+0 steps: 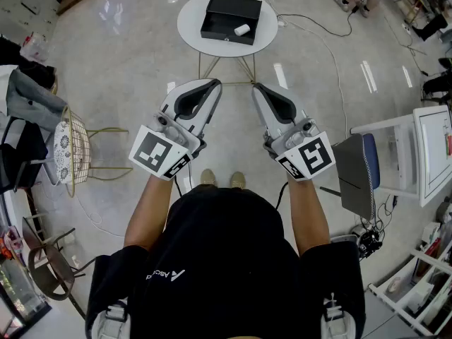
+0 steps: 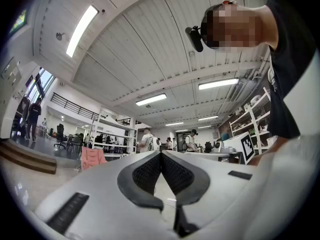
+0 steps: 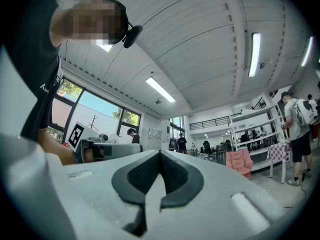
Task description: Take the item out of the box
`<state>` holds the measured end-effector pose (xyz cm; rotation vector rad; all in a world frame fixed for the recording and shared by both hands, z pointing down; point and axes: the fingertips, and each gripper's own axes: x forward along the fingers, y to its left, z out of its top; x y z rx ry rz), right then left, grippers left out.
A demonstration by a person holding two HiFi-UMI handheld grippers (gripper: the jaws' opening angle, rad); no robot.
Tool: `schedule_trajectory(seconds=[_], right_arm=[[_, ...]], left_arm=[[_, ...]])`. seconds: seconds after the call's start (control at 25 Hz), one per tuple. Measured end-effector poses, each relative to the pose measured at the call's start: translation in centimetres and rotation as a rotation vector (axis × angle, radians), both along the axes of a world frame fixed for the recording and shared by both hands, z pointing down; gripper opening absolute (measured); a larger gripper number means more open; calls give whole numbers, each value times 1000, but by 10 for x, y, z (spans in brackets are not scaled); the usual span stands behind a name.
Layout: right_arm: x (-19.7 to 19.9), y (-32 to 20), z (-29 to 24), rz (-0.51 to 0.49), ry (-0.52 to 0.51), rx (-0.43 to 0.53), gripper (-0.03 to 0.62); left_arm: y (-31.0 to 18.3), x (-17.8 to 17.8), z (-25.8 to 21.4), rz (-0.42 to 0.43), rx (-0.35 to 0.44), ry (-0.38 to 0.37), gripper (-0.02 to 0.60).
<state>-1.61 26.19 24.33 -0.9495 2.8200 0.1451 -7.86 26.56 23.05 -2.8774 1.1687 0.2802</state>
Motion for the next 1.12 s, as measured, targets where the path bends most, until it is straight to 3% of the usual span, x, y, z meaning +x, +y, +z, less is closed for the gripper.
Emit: schedule_trajectory(seconds=[0.32,0.8,1.12], right_arm=[[7,-2,0,-15,0,16,2],[55,-26,12,-49,16,21,2],[69,-71,20,-36,42,24,2]], left_arm=[[-8,6,1,-18,-1,-4,-1],[-31,35,7,-96,9,-23,0],[-85,43,18,-106,1,-17,-1]])
